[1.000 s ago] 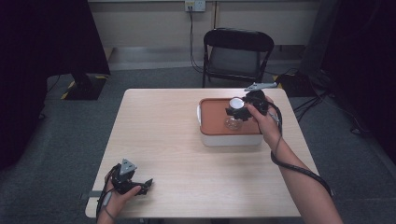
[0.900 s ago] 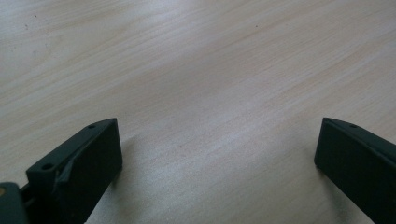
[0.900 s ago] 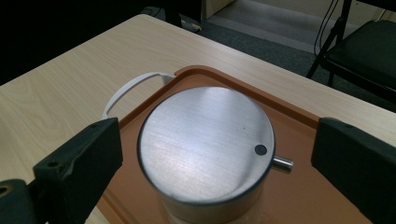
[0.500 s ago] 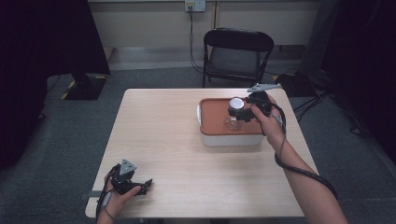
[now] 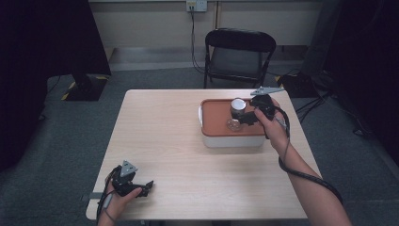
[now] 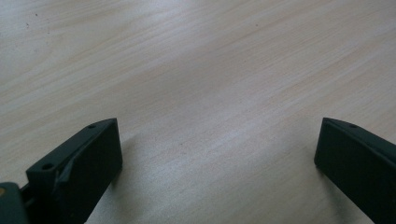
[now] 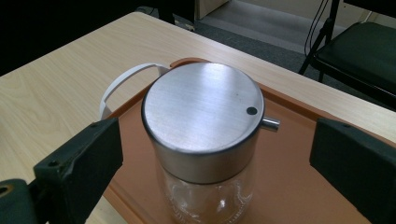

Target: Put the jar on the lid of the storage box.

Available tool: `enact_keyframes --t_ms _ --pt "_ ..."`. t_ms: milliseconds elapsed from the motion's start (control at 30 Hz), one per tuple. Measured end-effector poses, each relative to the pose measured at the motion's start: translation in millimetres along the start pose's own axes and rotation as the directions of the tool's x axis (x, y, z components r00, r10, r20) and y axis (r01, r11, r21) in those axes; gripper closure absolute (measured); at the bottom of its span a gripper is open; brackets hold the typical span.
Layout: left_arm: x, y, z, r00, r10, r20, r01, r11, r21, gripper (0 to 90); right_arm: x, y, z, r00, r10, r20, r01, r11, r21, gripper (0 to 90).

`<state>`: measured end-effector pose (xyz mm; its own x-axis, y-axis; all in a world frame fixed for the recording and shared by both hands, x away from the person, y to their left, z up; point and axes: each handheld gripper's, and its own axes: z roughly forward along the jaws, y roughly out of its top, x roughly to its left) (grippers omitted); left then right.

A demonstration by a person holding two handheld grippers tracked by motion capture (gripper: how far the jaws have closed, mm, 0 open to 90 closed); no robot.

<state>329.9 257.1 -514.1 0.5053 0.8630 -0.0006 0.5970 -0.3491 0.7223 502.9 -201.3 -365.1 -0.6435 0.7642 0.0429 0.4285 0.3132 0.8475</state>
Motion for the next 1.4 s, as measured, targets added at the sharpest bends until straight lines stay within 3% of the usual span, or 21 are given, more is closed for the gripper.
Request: enact_keyframes --t_ms 433,1400 --pt "0.1 0.0 0.0 1.0 0.001 0.0 -0.001 1.0 0.0 0.6 -0.3 -4.7 -4.6 1.0 -0.001 0.008 0.001 1.0 -0.001 1.5" --pt "0.0 0.0 0.0 1.0 0.001 0.0 -0.001 1.0 0.0 0.5 3.0 -18.6 -18.8 0.9998 -0.002 -0.02 0.002 1.0 -0.012 1.5"
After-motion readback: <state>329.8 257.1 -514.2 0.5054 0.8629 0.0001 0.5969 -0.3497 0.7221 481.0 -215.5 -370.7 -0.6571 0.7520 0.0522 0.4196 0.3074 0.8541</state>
